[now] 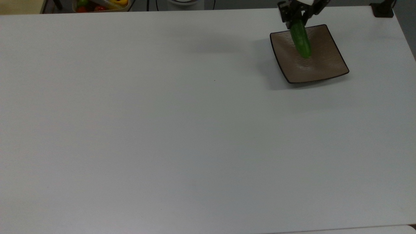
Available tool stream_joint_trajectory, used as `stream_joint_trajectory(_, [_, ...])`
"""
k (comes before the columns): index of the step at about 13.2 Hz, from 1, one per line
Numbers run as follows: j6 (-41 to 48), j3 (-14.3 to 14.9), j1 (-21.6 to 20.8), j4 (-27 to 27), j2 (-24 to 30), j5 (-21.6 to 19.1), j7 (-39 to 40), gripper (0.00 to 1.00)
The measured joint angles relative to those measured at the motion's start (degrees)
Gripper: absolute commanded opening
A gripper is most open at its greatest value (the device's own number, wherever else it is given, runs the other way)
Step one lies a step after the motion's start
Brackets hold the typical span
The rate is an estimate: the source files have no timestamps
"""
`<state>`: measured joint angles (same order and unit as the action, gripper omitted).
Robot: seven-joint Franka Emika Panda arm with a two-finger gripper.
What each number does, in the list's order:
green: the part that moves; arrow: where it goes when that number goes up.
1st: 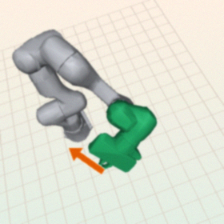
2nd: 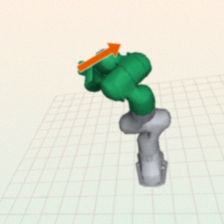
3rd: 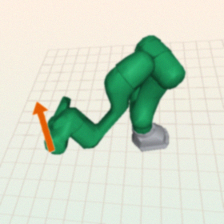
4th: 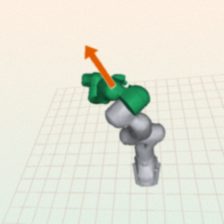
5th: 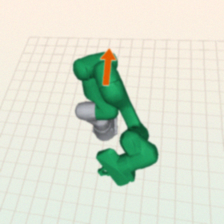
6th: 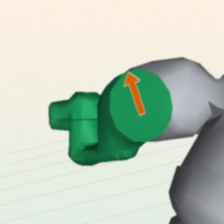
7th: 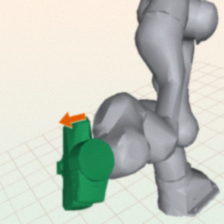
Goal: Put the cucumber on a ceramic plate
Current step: 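Lower the cucumber onto the plate and open the gripper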
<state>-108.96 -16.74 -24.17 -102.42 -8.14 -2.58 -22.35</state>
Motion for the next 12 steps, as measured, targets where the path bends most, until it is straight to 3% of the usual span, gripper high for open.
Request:
stream_joint_trajectory(4, [-4.78, -1.03, -3.71, -1.97, -3.49, 2.16, -6.04, 0.21])
stream_joint_trajectory(6, [-5.80, -1.10, -4.83, -2.04, -5.70, 3.18, -7.32, 0.32])
stream_joint_trajectory(7, [-6.81, -1.12, -5.01, -2.07, -7.13, 3.67, -7.43, 0.40])
stream_joint_trajectory(9, [-8.15, -1.22, -5.08, -2.07, -8.61, 3.83, -7.43, 0.81])
stream_joint_trajectory(11, [-8.82, -1.42, -5.16, -2.07, -9.42, 3.84, -7.44, 1.00])
stream_joint_trajectory(12, [-8.83, -1.46, -5.16, -2.05, -9.42, 3.84, -7.44, 1.00])
